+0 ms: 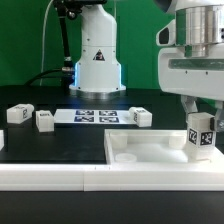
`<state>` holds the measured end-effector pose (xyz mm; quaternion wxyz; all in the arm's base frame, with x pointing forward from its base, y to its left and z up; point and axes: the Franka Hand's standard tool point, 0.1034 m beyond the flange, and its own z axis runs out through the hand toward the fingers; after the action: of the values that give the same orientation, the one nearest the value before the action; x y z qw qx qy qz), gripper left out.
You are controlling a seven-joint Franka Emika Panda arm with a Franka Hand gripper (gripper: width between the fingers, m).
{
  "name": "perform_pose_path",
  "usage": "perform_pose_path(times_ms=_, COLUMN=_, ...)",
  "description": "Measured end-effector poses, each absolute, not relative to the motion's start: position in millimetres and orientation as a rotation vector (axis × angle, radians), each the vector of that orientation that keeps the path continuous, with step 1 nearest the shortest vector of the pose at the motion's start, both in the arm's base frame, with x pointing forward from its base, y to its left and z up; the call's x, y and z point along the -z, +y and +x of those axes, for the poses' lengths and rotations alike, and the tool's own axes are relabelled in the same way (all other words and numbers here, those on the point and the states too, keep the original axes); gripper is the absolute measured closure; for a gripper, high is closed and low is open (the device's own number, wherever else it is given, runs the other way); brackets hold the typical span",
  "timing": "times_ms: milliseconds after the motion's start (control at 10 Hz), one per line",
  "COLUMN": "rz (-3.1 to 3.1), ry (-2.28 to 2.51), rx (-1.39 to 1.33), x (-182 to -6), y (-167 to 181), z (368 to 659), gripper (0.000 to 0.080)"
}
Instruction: Assemble one leg
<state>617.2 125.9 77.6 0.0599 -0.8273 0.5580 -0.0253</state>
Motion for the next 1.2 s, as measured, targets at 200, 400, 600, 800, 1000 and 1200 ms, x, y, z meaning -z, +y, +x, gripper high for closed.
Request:
perform_pose_path(times_ms=200, rz=-2.655, ry=1.465, rx=0.077, x=-78.4, y=124.7, z=617.6, gripper=0.0177)
perform_pose_path(times_ms=400, rz=-2.848, ry=1.097, rx=0.084, x=-76.6, y=125.3, z=618.1, gripper=0.0158)
perform_pose_path(times_ms=600, rz=-2.99, ry=0.727, rx=0.081, x=-76.5, y=124.1, z=620.4, gripper=0.0151)
perform_pose_path(times_ms=800, rz=-3.065, ry=0.47, rx=0.074, x=-77.7, y=124.6, z=620.1, gripper=0.0151)
perform_pose_path(times_ms=1000, rz=-3.12, ry=0.313, rx=-0.011, x=-77.6, y=127.2, z=619.1, gripper=0.0151)
perform_pose_path(times_ms=1200, rz=-3.132, ry=0.165, rx=-0.007, x=-77.3, y=124.0, z=622.8, gripper=0.0151)
